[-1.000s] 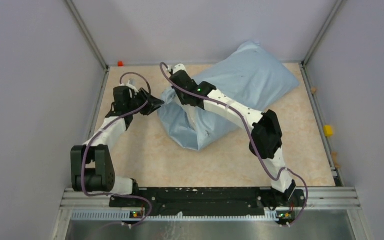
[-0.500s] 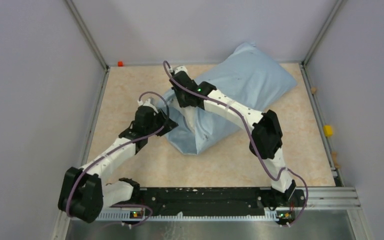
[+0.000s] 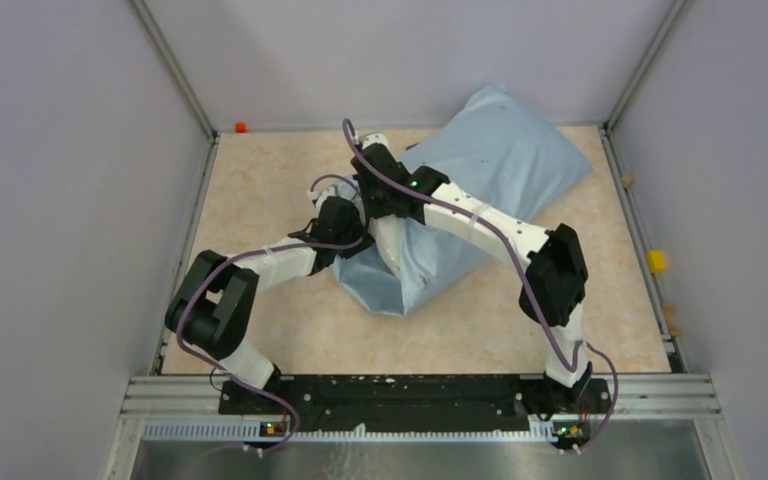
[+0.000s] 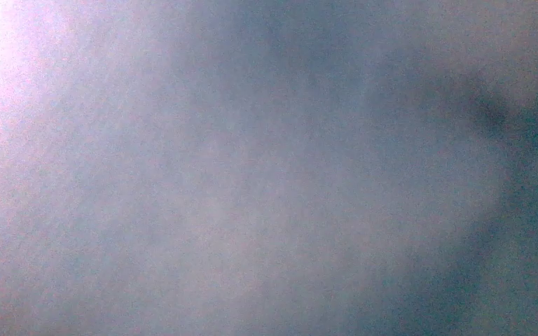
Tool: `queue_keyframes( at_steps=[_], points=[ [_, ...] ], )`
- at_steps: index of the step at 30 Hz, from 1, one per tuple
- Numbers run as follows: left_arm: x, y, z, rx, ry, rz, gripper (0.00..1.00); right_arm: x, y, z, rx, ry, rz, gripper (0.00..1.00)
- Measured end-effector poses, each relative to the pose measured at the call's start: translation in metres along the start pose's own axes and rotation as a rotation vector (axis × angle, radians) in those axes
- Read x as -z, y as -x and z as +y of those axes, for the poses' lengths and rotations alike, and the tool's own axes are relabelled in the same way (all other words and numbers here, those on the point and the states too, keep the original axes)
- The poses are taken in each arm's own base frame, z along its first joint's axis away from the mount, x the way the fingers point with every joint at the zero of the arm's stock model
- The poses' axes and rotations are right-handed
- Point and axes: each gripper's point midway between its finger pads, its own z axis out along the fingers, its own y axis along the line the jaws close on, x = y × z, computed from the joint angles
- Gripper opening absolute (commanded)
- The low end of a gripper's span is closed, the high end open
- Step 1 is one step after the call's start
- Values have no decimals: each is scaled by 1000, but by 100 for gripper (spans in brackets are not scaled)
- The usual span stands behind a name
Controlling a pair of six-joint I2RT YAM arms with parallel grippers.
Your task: Put the pillow into the pillowcase
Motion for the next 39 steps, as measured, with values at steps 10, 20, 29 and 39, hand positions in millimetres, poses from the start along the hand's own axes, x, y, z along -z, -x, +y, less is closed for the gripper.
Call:
queue_keyframes(
  at_steps=[10,20,29,39],
  points=[
    [-19,-6,0,-16,76,-44,33,0,-5,-8,-8,-20,6,0],
    [-27,-15,0,13,56,-41,4,0,-5,-9,-8,-26,5,0],
    [1,-24,4,18,-16,-6,0,0,-6,-13,8,-47,1,0],
    [81,36,10,126,-152,-157,0,-8,-24,-20,50,-65,25,0]
  ],
)
